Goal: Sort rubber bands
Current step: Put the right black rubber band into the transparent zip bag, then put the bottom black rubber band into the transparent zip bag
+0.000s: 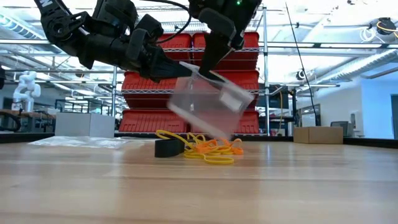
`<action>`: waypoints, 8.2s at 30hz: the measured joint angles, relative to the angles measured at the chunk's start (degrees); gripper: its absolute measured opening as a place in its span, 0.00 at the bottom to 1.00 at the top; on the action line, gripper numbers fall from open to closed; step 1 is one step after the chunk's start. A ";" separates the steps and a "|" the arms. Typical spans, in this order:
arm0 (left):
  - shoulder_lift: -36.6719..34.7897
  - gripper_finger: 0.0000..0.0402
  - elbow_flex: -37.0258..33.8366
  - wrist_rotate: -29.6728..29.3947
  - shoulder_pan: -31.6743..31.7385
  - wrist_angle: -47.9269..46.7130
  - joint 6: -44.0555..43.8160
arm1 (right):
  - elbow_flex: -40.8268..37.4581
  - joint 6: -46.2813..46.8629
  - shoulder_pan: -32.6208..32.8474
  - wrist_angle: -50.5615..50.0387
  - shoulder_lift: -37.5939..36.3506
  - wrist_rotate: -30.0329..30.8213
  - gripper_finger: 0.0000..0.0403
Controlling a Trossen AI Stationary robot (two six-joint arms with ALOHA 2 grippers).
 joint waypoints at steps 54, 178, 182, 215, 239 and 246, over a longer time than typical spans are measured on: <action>-4.67 0.00 -0.34 0.78 1.50 -3.44 2.47 | -34.27 4.38 4.39 19.82 -21.55 12.59 0.06; -7.72 0.00 -5.70 4.78 19.99 -6.21 3.71 | 41.35 -38.23 -2.66 -13.95 17.01 -20.26 0.00; -7.72 0.00 -5.70 5.89 19.99 -5.99 3.34 | 41.00 -37.44 -3.24 -14.49 14.99 -18.81 0.00; -7.67 0.00 -5.66 10.75 14.72 -1.27 7.02 | -35.85 -22.31 -11.69 70.93 -17.18 -16.47 0.00; -7.67 0.00 -5.66 10.52 14.72 -0.34 5.90 | -36.44 -17.64 -13.22 74.01 -8.85 -15.59 0.00; -7.67 0.00 -5.66 10.51 14.72 -0.37 5.88 | -36.44 -14.42 -14.07 65.85 -8.85 -14.47 0.00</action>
